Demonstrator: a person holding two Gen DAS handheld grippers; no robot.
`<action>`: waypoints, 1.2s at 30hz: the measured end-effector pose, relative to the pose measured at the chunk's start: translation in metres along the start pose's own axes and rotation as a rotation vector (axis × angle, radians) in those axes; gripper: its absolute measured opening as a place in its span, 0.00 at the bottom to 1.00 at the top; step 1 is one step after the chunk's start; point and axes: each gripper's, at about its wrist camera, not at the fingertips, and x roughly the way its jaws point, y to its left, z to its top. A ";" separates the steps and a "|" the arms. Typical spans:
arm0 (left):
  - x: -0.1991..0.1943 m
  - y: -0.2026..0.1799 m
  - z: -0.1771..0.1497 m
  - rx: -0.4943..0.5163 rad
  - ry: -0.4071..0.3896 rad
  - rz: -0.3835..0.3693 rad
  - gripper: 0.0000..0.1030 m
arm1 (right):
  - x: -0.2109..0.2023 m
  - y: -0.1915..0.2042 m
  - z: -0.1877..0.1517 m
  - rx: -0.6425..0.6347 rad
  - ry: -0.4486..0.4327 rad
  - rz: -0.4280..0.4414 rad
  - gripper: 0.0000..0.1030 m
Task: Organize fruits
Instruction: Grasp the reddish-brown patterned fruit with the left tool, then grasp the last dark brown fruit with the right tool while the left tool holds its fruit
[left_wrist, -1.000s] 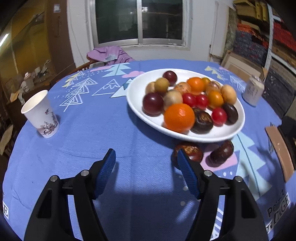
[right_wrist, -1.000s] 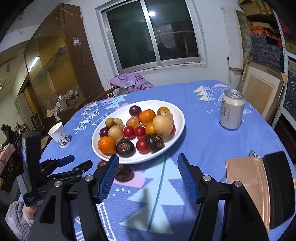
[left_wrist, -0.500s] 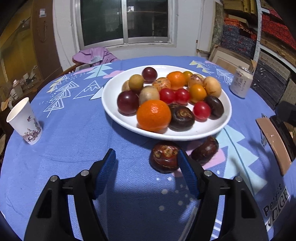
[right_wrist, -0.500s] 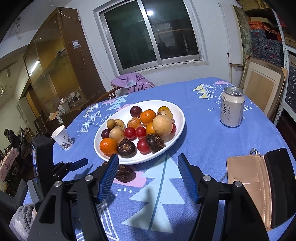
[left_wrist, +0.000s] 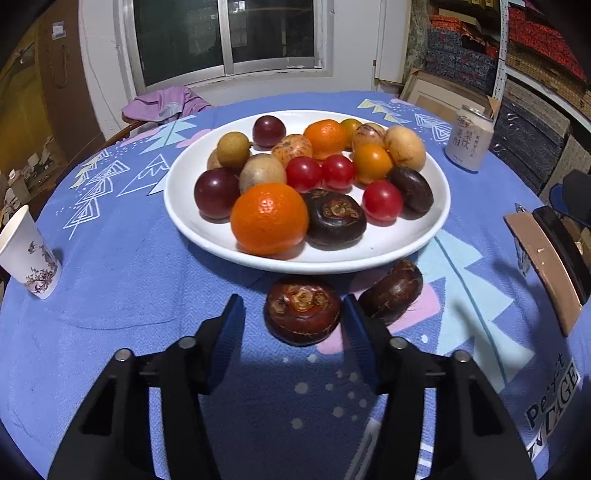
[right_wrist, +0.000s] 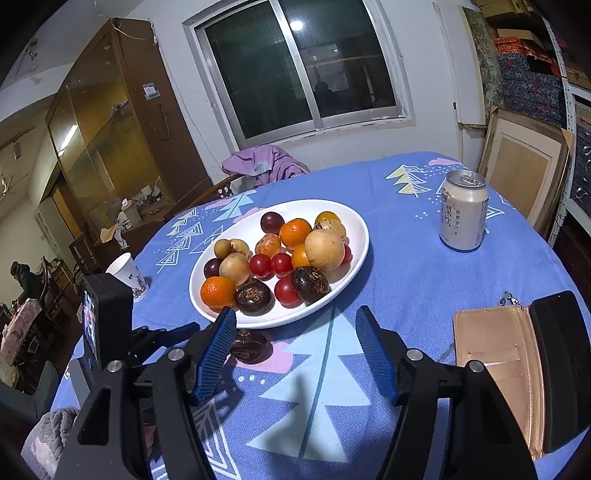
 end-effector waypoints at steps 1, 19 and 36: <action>0.001 -0.001 0.000 0.003 0.002 -0.004 0.48 | 0.000 0.000 0.000 0.000 0.001 0.000 0.66; -0.036 0.027 -0.016 -0.030 -0.053 0.078 0.41 | 0.030 0.033 -0.028 -0.123 0.111 0.016 0.66; -0.051 0.057 -0.031 -0.085 -0.067 0.058 0.41 | 0.088 0.075 -0.033 -0.262 0.146 -0.117 0.56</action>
